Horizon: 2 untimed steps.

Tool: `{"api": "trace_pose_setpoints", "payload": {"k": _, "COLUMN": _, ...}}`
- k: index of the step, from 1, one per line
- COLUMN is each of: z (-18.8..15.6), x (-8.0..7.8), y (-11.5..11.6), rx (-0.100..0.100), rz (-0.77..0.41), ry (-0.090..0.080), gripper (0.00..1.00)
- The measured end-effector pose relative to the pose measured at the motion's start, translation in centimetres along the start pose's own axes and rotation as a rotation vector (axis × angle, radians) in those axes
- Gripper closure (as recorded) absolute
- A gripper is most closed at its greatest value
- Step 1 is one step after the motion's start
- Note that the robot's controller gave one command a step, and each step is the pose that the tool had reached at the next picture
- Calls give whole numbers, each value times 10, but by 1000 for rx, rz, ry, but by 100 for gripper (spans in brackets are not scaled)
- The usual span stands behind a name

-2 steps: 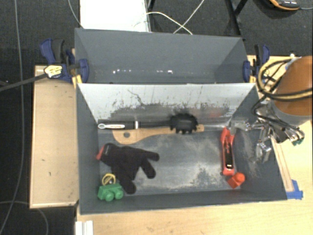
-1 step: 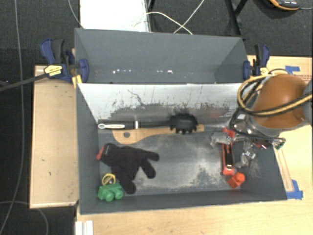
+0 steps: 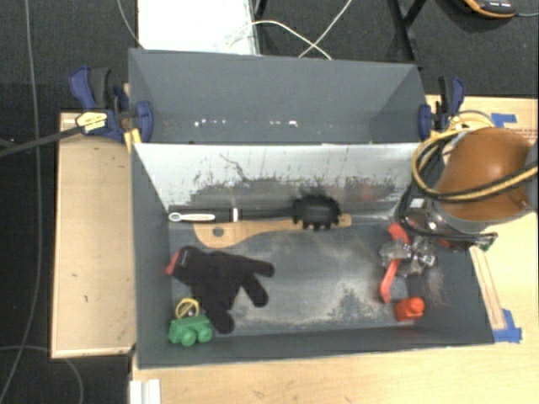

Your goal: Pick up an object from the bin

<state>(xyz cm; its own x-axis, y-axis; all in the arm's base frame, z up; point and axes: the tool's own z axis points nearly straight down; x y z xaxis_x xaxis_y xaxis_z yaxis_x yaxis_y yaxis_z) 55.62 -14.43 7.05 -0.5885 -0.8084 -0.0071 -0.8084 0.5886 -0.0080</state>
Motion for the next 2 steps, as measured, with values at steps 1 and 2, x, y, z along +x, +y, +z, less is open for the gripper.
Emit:
{"api": "trace_pose_setpoints", "payload": {"k": 1, "z": 0, "x": 0, "y": 0, "rx": 0, "rz": 1, "ry": 0, "gripper": 100}}
{"api": "trace_pose_setpoints", "payload": {"k": 2, "z": -9, "x": 0, "y": 1, "rx": -1, "rz": 3, "ry": -1, "gripper": 100}}
